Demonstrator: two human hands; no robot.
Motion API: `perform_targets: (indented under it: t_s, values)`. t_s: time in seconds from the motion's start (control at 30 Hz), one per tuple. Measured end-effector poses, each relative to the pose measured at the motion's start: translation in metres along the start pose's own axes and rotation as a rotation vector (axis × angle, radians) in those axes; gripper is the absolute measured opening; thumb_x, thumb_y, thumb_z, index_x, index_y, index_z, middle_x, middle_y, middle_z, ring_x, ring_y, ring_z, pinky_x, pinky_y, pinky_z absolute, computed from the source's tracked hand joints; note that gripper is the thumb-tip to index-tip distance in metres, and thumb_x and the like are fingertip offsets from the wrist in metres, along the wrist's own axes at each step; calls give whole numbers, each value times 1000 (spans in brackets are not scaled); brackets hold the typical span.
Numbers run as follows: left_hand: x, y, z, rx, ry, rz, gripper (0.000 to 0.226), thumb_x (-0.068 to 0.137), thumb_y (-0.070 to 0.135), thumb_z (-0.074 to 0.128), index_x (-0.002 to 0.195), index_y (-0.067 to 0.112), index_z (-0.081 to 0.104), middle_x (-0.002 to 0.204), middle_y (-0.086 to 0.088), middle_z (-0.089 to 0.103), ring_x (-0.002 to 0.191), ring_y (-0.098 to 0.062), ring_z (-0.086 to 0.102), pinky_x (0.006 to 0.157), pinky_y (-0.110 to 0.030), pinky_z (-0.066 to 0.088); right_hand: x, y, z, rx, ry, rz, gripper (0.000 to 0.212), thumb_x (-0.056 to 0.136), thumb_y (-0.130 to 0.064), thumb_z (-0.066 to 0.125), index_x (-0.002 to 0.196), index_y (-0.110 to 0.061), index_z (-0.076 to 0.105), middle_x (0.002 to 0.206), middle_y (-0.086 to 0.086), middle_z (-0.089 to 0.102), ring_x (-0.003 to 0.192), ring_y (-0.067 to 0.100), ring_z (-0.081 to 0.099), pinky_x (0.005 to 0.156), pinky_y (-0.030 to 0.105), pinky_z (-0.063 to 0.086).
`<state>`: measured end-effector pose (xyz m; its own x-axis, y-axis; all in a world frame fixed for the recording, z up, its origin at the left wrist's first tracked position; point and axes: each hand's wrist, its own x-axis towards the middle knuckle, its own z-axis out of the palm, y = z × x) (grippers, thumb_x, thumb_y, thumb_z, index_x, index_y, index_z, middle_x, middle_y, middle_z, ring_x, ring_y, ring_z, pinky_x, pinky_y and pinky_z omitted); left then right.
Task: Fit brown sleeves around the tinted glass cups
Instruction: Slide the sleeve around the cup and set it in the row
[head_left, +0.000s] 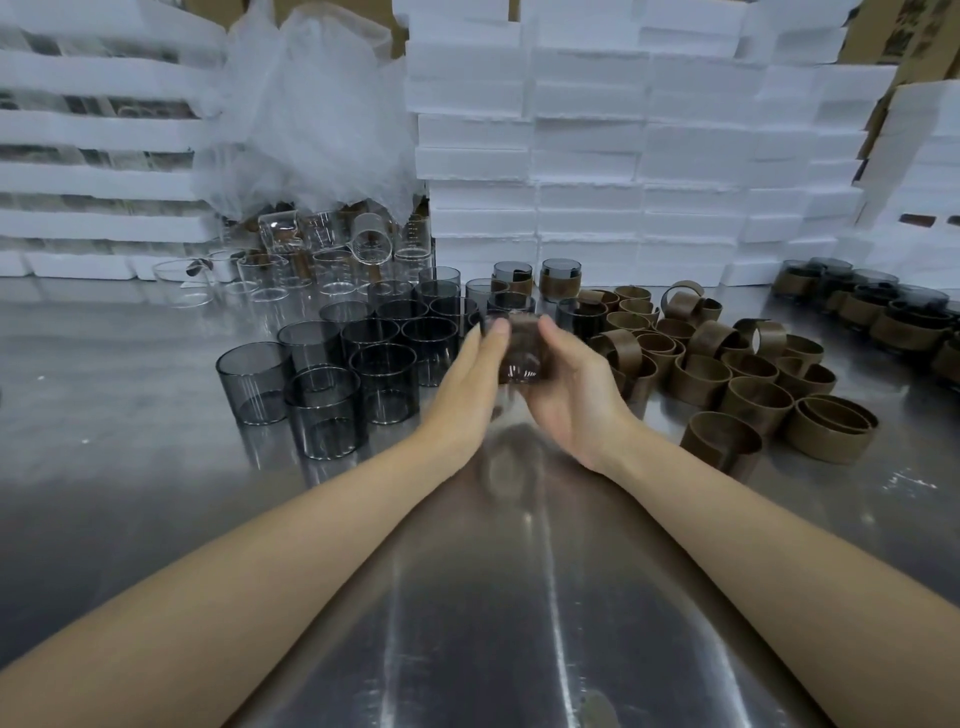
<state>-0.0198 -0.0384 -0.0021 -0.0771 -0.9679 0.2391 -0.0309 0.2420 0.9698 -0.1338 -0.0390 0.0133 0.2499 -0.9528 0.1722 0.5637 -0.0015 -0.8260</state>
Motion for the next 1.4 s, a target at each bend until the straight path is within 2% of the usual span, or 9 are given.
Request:
perform_targets:
  t_s: [0.13,0.4,0.5,0.63,0.77,0.87,1.0,1.2,1.4]
  values:
    - [-10,1,3,184,-42,167,44,96,40,53,135,22,41,115,12,62,96,13,58,81,-4,43,-1,2,4,-219,133,-198,36,103,-28,35,134,-16,49,129,13,57,119,23,55,107,37,42]
    - [-11,0,2,442,16,227,44,97,22,52,130,2,31,87,12,58,66,8,59,56,-6,44,-14,17,16,-956,222,-436,50,106,-32,29,154,-23,18,161,-3,19,147,6,12,121,27,7]
    - [-12,-1,0,511,-83,293,60,93,25,53,139,0,25,96,17,56,78,9,60,68,-7,46,-17,15,20,-846,319,-464,45,105,-36,28,149,-27,30,152,-1,38,142,12,32,119,35,22]
    - [-15,0,2,478,-200,392,59,90,42,57,134,15,30,99,22,56,85,18,58,68,-3,42,-8,-9,9,-348,439,-225,42,103,-47,26,114,-30,63,95,0,76,95,24,71,85,40,56]
    - [-15,2,-3,440,-195,431,80,77,62,49,137,16,28,91,11,61,74,5,63,64,-11,45,-11,-14,11,-213,286,-123,65,102,-49,25,81,-17,77,98,10,75,87,27,73,75,42,59]
    - [-16,1,2,327,-172,451,54,91,44,58,128,22,26,85,6,60,59,2,62,55,-7,43,-11,-13,19,-344,384,-227,63,103,-48,25,62,-27,68,83,3,75,77,25,72,57,34,55]
    - [-15,0,9,295,-13,319,28,103,35,40,118,11,38,75,6,57,47,2,57,45,-8,37,-11,2,17,-559,562,-291,32,102,-46,27,88,-29,51,92,-2,60,89,12,58,80,32,42]
    - [-9,-6,5,426,-110,224,31,96,32,54,111,16,33,82,13,54,58,14,54,52,-7,39,-17,16,18,-740,425,-482,25,104,-34,26,108,-27,49,114,-3,54,108,7,51,95,25,38]
    - [-13,-3,4,543,-112,288,47,87,59,52,111,19,45,76,17,58,65,16,56,54,-5,39,-11,-9,17,-389,570,-195,58,103,-43,28,71,-25,72,79,-2,75,82,19,71,70,35,57]
